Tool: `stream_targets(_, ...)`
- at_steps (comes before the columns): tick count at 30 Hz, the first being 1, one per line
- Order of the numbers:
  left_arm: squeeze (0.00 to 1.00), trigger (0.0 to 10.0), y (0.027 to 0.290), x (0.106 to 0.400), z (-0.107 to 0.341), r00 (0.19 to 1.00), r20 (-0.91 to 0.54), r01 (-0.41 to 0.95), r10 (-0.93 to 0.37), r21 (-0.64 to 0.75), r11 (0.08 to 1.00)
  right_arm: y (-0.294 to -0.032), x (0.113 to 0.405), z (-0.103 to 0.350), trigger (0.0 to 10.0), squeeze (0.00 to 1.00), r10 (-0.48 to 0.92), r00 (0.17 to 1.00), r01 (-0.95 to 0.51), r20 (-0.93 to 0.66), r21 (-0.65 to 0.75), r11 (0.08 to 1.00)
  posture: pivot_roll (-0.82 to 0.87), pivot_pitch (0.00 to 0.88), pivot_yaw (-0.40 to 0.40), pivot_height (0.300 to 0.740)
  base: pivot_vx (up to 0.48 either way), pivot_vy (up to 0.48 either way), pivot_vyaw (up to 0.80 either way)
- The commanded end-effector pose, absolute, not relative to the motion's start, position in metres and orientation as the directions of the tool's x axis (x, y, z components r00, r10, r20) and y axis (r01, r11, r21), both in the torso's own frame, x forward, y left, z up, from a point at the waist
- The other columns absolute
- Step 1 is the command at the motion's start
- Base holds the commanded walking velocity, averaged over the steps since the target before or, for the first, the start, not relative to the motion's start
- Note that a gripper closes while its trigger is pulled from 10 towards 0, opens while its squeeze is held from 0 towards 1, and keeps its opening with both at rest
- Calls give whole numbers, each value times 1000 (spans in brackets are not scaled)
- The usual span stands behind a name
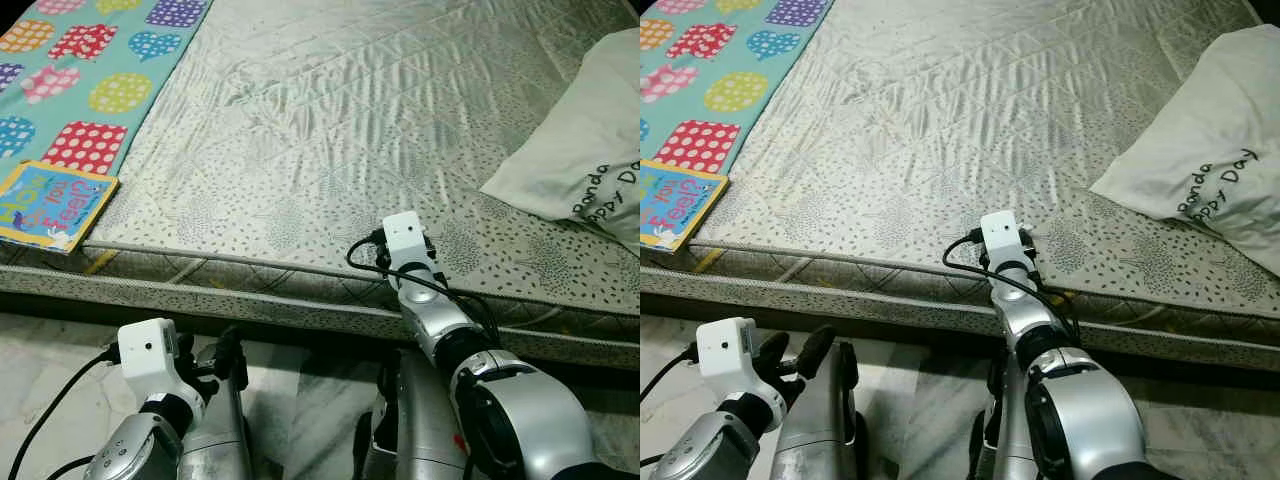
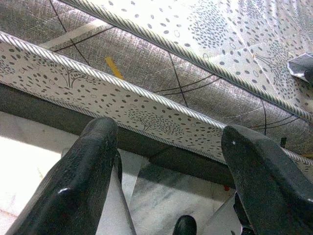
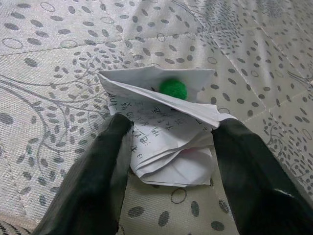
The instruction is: Clean up the room
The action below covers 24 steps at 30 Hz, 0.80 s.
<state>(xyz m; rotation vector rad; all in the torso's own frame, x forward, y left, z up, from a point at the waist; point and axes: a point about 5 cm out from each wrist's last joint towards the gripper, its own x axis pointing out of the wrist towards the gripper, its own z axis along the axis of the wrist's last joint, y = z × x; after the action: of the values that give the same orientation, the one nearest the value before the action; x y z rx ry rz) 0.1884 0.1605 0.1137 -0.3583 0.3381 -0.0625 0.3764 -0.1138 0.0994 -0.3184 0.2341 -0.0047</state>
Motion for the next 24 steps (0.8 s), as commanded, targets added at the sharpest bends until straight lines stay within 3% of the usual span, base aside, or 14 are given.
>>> stream_targets(1,0,10000,161,185,114,939,-324,-7,-112,-345,939,-113,374,94,0,0,-37,968,-40,-250,-297,954,289,266,-33,543,0,0,0)
stream_targets(24,0,10000,161,189,114,942,-318,-7,-110,-344,939,-124,370,86,0,0,-46,963,-37,-266,-302,953,284,256,-40,543,0,0,0)
